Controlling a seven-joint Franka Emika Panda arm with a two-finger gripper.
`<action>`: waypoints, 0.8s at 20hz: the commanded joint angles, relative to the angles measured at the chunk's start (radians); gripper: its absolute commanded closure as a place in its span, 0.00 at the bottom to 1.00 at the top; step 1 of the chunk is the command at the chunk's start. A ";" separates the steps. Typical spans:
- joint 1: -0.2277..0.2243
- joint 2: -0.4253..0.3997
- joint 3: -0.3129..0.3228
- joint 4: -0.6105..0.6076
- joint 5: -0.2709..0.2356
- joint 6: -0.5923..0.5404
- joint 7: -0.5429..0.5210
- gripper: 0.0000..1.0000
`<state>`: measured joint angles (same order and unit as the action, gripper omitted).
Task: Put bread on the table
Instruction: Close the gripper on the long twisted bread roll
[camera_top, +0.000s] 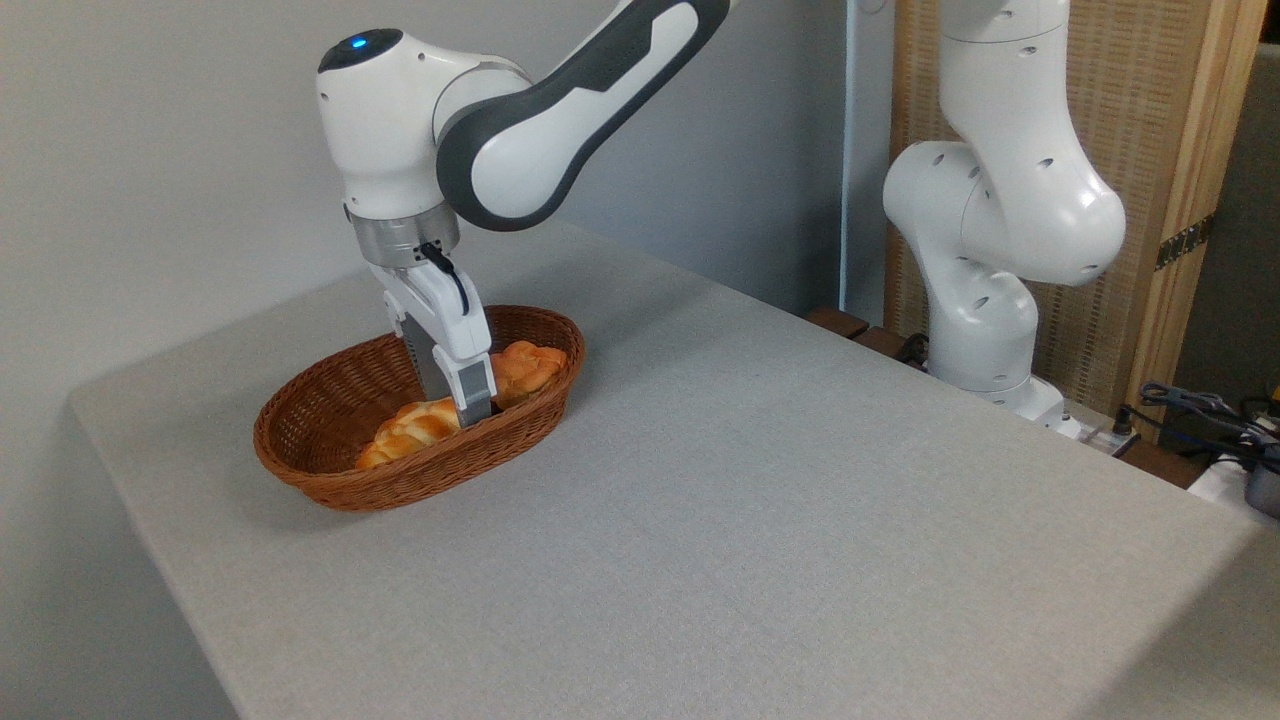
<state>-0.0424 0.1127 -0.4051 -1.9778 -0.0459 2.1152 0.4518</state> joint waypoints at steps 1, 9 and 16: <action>-0.005 0.007 -0.001 -0.003 0.032 0.041 -0.012 0.30; -0.005 0.007 -0.003 -0.003 0.032 0.049 -0.010 0.64; -0.005 0.001 -0.001 0.008 0.023 0.046 -0.016 0.64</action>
<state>-0.0451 0.1156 -0.4102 -1.9761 -0.0337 2.1423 0.4519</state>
